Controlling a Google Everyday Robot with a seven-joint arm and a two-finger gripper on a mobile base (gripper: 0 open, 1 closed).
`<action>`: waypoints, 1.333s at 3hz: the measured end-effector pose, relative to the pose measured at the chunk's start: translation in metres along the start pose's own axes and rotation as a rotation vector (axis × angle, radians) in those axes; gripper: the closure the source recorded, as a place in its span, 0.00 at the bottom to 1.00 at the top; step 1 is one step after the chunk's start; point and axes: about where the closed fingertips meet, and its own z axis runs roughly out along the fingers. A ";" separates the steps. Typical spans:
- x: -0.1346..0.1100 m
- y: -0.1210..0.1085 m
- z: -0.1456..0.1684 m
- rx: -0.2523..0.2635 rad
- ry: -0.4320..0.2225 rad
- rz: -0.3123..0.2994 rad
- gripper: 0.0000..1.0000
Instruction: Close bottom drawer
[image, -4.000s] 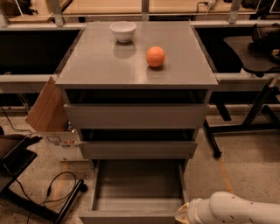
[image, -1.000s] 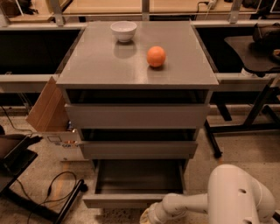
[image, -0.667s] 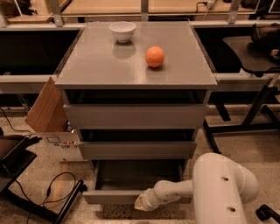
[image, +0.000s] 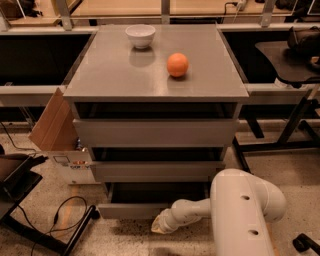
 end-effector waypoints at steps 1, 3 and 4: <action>0.006 -0.002 0.010 -0.017 -0.021 0.008 1.00; 0.034 -0.053 0.019 0.001 -0.087 0.004 1.00; 0.035 -0.060 0.018 0.012 -0.088 0.001 1.00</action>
Offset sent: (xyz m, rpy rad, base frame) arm 0.1087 -0.0381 -0.0422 0.1152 -0.0318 -0.0120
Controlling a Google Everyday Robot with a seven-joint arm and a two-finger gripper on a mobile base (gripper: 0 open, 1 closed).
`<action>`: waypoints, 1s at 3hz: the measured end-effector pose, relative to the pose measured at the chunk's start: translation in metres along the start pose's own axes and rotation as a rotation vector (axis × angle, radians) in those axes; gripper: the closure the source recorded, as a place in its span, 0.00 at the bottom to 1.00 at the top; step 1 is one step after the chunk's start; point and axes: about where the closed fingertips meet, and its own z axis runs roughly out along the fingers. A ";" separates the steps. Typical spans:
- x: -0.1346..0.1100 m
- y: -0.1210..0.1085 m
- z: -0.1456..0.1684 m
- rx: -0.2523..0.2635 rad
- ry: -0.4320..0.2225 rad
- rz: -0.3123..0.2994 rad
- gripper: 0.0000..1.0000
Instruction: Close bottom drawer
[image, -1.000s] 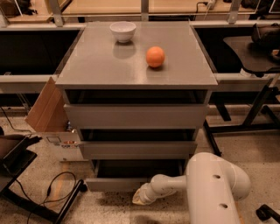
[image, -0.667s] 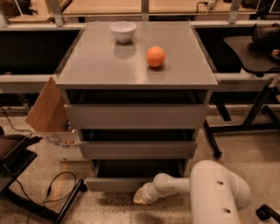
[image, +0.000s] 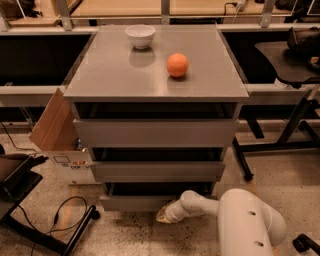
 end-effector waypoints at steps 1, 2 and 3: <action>0.005 -0.036 -0.010 0.054 0.022 0.001 1.00; 0.009 -0.053 -0.015 0.086 0.035 0.008 1.00; 0.021 -0.087 -0.028 0.169 0.065 0.044 1.00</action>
Offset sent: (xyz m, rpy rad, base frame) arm 0.1413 -0.0622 0.0269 -0.0991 -0.1733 -0.2017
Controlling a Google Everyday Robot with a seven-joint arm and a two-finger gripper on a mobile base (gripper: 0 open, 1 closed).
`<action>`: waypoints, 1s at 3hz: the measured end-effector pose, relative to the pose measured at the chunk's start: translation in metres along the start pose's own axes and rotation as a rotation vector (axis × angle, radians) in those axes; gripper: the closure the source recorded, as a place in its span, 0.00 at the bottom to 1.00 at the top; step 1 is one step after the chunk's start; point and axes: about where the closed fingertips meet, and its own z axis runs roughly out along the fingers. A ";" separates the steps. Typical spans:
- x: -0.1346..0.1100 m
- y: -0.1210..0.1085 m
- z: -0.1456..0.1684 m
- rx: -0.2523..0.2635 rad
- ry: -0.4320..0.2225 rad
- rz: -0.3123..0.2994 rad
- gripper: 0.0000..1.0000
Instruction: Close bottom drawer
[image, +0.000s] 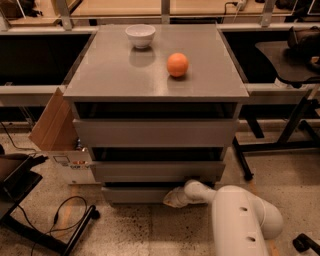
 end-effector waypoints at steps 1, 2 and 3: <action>0.000 0.000 0.000 0.000 0.000 0.000 1.00; -0.002 0.040 -0.015 -0.074 0.027 -0.032 1.00; 0.000 0.022 -0.085 -0.005 0.081 -0.087 1.00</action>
Offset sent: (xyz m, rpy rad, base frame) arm -0.1049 0.0157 0.0173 -0.0555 0.1302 0.1684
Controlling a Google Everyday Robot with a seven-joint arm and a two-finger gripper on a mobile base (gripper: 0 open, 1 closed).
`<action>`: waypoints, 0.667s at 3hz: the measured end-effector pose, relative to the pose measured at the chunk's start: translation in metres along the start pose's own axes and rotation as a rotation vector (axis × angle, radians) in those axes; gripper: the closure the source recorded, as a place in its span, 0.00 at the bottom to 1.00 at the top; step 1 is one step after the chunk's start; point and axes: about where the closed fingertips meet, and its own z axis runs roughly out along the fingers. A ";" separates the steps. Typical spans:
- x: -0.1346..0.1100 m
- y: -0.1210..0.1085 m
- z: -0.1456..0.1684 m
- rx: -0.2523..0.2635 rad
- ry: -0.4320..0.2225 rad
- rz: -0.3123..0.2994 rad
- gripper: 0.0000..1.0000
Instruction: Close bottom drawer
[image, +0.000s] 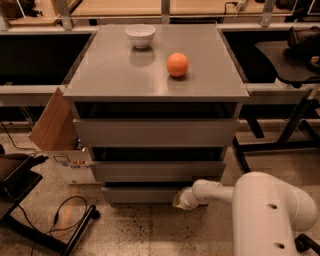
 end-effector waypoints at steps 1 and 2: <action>0.010 -0.032 -0.078 0.119 0.087 -0.053 1.00; 0.009 -0.066 -0.158 0.250 0.159 -0.087 1.00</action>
Offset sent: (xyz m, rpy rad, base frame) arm -0.3043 -0.1018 0.1539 -0.3803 0.0525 0.0999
